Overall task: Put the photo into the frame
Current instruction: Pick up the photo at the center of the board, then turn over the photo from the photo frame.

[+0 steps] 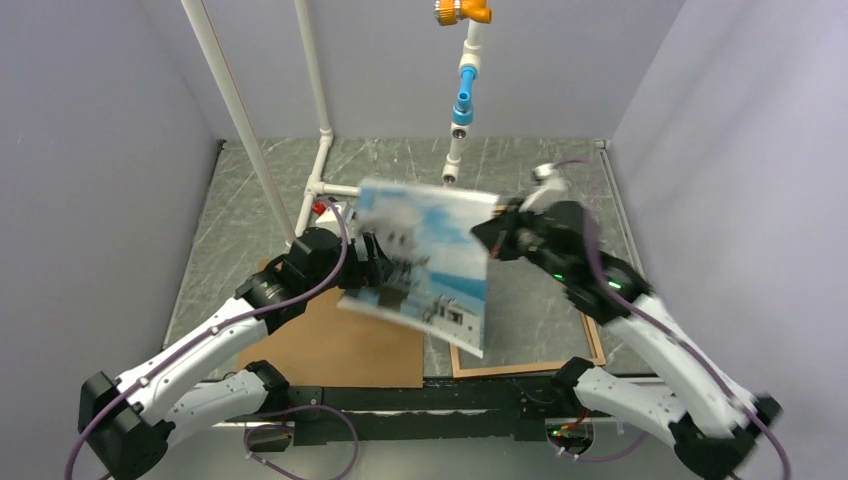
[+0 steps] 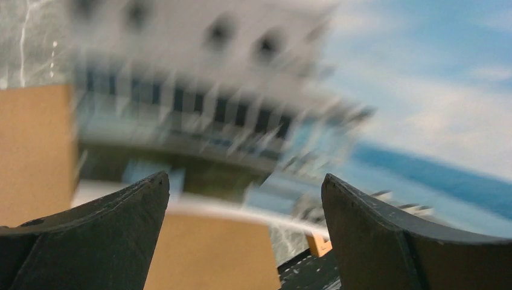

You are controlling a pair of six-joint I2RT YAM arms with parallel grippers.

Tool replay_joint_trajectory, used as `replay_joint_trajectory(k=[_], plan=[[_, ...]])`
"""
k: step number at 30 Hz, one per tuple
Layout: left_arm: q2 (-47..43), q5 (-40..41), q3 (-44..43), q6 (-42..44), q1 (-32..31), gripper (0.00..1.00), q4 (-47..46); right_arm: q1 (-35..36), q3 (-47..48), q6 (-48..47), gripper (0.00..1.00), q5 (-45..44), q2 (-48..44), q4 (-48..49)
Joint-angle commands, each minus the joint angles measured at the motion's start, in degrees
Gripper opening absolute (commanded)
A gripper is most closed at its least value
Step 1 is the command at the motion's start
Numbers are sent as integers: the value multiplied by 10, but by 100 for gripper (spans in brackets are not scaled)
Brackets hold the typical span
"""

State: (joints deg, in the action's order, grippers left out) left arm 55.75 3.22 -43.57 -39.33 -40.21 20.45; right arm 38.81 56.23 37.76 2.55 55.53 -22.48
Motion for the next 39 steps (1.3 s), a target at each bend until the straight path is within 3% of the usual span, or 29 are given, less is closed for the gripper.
replay_joint_trajectory(k=[1, 6, 11, 15, 27, 39], plan=[[-39, -26, 5, 9, -3, 99, -50, -2, 144, -90, 0, -219, -127, -251], [-45, -27, 7, -4, -3, 100, -66, -3, 257, -150, 0, -259, -160, -316], [-40, -27, 11, -15, -3, 99, -70, -2, 265, -208, 0, -211, -121, -342], [-30, -26, 2, -20, -2, 99, -50, -2, 200, -230, 0, -160, -92, -331], [-13, -19, 1, -76, -2, 100, -49, 39, -8, -182, 0, 7, -109, -156], [-20, -74, 42, -153, 38, 99, -91, 207, -129, -95, 0, -43, -16, 4]])
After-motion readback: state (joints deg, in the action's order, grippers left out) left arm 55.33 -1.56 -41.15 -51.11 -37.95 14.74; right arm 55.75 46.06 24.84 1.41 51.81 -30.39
